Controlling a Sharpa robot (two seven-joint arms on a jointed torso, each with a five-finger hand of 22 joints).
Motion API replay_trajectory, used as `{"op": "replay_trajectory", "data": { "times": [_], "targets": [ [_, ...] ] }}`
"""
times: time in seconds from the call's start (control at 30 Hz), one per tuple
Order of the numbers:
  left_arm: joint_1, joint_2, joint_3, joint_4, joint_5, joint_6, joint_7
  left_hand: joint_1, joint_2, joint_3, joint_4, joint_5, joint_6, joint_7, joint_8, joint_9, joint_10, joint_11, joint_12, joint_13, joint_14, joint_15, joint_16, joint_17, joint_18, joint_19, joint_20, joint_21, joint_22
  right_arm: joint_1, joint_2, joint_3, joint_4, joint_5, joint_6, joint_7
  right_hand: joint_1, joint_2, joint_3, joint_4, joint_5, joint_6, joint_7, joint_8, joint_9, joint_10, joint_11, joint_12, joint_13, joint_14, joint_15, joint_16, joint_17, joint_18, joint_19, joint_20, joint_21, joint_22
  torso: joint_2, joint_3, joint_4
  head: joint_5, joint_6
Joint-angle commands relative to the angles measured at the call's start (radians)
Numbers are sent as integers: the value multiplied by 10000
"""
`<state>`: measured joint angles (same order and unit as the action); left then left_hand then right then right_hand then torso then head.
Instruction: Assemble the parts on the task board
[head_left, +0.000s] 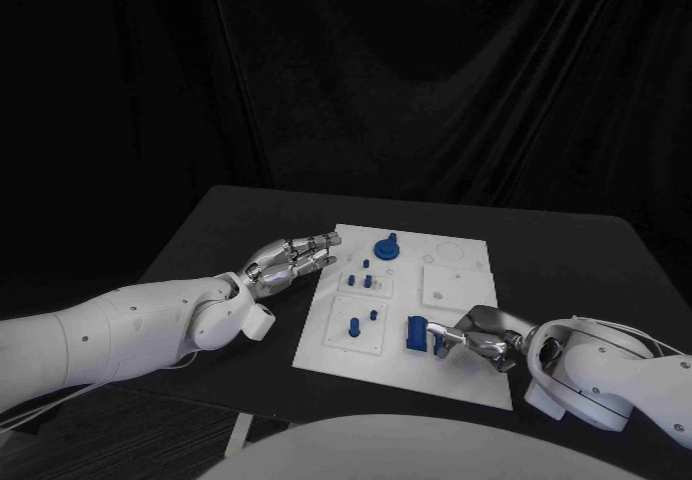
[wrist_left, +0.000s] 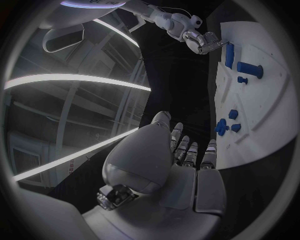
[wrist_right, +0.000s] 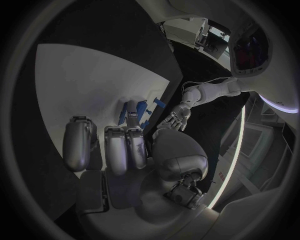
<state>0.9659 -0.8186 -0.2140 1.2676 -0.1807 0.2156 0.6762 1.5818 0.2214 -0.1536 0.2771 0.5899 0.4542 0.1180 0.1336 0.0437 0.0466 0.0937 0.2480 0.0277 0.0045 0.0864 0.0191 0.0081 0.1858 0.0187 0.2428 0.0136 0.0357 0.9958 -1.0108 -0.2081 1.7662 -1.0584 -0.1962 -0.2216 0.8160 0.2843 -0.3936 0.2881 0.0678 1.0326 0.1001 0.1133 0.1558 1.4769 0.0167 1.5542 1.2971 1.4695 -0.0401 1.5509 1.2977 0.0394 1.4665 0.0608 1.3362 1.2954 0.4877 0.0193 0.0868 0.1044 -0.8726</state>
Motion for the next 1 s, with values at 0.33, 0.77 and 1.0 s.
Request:
{"op": "replay_trajectory", "data": {
  "times": [0.33,0.77,1.0],
  "targets": [
    [-18,5,11,-5,20,131,142,143,-44,691,30,115,80,29,149,105,-7,94,232,77,90,111,57,7,-49,23,-5,-3,-46,-43,-176,-6,135,6,-396,228,347,23,-551,18,-95,399,-76,99,-111,939,34,166,2737,1013,-23,199,2731,114,286,61,218,2078,-2,3,-4,14,0],
    [-19,1,10,-20,20,98,192,144,-44,699,30,111,99,35,159,108,-1,101,256,80,92,118,61,9,-49,28,0,0,-39,181,-909,-2,869,248,-2650,2128,427,-20,-622,21,18,1556,-508,872,498,939,-348,166,2737,1013,-349,199,2731,72,360,-221,428,2141,-4,4,-3,-1,0],
    [-18,-210,12,456,20,-350,549,117,-97,691,59,92,164,63,202,117,40,139,330,90,92,134,62,9,-46,11,-18,-11,-65,794,-1150,-2,984,1964,-4733,3960,276,-32,-649,26,-117,1279,-556,1078,953,939,-436,166,2737,748,-441,-224,1711,407,-306,-329,-1182,1610,-11,2,-3,-31,0]
  ]
}}
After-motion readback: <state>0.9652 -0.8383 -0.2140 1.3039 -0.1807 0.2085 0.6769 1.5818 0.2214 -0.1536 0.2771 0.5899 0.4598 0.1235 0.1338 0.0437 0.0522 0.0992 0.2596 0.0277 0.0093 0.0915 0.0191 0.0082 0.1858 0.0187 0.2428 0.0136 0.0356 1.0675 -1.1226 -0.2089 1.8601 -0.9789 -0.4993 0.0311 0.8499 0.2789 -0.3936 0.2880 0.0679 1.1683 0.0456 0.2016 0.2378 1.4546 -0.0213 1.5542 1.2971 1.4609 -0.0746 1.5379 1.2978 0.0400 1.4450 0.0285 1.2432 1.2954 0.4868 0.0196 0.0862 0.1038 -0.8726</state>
